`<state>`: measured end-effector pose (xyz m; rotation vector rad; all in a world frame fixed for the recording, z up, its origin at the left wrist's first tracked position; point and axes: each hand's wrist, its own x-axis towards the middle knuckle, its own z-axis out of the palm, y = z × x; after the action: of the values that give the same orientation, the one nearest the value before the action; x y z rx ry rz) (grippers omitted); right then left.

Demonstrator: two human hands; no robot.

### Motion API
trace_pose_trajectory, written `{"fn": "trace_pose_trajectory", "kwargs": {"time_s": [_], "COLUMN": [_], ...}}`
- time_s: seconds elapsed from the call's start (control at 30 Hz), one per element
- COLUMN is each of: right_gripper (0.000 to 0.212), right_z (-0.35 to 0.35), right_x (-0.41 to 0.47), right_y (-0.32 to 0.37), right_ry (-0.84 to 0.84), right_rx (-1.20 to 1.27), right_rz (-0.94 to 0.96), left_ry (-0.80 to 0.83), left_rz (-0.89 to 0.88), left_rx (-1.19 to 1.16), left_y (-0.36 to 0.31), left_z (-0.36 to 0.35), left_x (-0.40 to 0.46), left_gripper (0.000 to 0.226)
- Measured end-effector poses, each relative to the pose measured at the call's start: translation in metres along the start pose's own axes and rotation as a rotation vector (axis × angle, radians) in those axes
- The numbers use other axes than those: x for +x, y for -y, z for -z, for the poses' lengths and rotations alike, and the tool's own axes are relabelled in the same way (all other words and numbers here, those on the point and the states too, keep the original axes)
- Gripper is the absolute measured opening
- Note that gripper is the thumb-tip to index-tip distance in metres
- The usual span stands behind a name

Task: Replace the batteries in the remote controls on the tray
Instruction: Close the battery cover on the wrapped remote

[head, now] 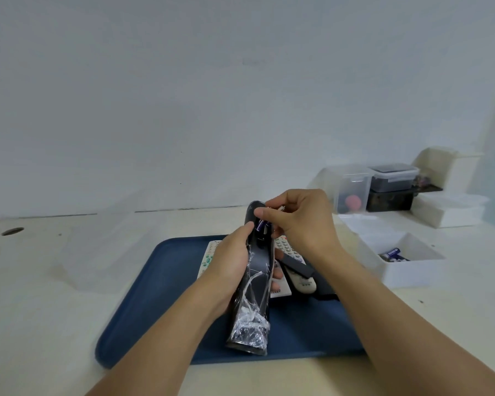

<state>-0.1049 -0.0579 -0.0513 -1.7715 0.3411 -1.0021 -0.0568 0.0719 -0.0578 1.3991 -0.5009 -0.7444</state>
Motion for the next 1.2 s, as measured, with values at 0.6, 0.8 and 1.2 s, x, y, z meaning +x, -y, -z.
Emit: {"fn": "trace_pose_trajectory", "kwargs": {"time_s": [0.6, 0.8, 1.2], "right_gripper": [0.001, 0.010, 0.005], "right_z": [-0.013, -0.012, 0.008], "right_x": [-0.010, -0.011, -0.008], "right_y": [0.004, 0.005, 0.022], "right_ry": [0.068, 0.069, 0.247], "right_rx": [-0.424, -0.377, 0.330], "right_rz": [0.652, 0.401, -0.461], "left_ry": [-0.061, -0.102, -0.039], "left_rz": [-0.051, -0.148, -0.303], "left_rx": [-0.178, -0.101, 0.042], "left_y": [-0.003, 0.008, 0.004], "left_z": [0.008, 0.009, 0.005], "left_x": [0.005, 0.015, 0.012], "left_gripper": [0.042, 0.034, 0.026]}}
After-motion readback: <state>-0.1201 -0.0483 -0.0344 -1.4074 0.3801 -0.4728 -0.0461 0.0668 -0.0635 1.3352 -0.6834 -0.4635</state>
